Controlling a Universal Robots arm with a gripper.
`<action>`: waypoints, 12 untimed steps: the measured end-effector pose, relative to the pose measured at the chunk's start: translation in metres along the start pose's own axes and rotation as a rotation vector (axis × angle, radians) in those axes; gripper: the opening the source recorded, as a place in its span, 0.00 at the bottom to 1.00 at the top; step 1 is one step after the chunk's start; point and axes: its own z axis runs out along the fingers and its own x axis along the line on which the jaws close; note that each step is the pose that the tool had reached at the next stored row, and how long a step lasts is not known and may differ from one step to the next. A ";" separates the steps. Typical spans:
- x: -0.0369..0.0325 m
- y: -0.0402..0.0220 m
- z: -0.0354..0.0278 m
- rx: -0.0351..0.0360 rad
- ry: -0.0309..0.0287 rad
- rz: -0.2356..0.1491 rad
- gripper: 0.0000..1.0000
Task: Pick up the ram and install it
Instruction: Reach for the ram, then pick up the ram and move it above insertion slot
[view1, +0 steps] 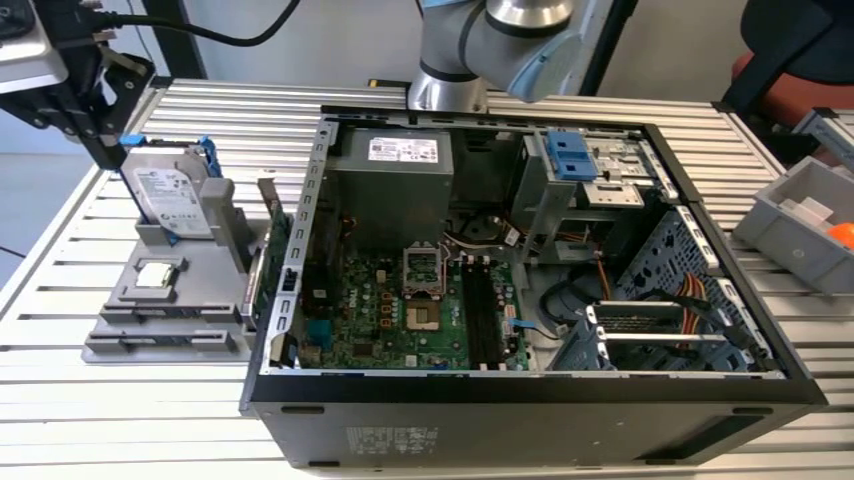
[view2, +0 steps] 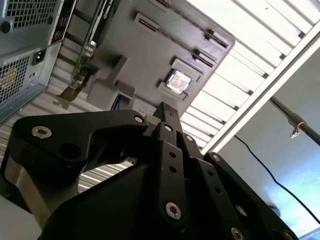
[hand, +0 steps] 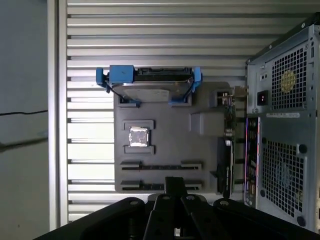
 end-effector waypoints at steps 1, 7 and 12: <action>0.0000 -0.0016 0.0000 -0.0001 0.0000 0.000 0.00; -0.0002 -0.0110 -0.0003 0.0000 0.0000 0.000 0.00; -0.0003 -0.0179 -0.0005 0.0000 0.0000 0.000 0.00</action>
